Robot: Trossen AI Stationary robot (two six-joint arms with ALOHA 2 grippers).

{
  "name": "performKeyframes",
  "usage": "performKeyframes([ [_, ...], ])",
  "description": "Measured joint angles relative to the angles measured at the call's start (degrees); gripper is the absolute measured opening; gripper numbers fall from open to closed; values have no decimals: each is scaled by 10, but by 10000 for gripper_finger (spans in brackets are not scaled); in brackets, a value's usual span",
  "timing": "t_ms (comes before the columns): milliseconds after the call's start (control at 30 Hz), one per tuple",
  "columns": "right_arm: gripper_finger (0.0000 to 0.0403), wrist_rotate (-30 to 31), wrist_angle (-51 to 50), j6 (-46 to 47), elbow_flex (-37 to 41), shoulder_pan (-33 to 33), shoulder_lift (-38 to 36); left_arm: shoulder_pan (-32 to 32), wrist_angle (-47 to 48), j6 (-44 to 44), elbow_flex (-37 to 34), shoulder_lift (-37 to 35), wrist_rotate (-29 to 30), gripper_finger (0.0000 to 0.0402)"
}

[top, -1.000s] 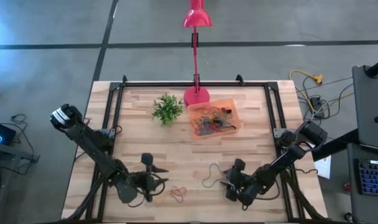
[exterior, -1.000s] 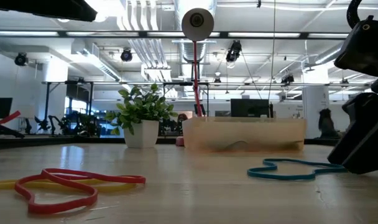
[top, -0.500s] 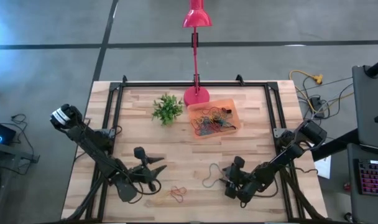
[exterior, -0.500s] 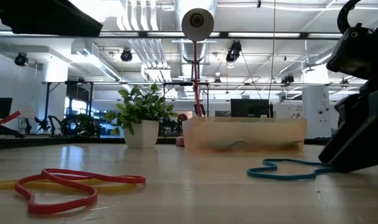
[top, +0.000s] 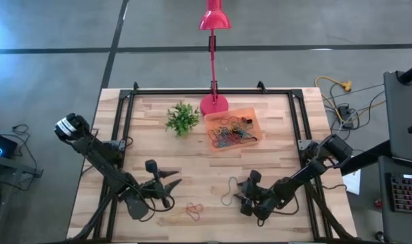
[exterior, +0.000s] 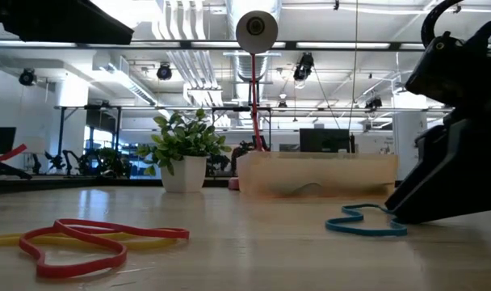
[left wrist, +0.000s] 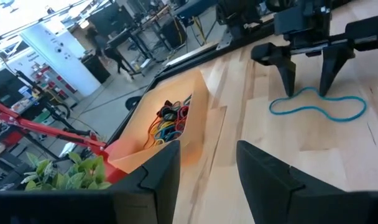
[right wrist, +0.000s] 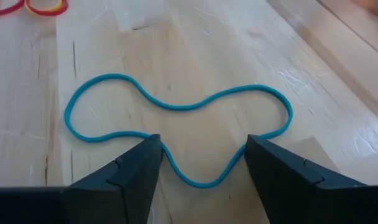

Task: Pick and place rubber bands into bin
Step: Put the blue rubberband into the orange container

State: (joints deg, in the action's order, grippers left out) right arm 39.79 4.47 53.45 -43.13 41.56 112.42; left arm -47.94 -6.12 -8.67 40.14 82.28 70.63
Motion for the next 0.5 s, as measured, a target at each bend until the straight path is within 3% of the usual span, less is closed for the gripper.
performKeyframes([
  [233, 186, -4, 4, -23, 0, -2, -7, -4, -13, 0, 0, 0, -1, 141],
  [500, 52, -8, 9, -43, 0, -3, -7, -5, -18, -1, 0, 0, -2, 141],
])
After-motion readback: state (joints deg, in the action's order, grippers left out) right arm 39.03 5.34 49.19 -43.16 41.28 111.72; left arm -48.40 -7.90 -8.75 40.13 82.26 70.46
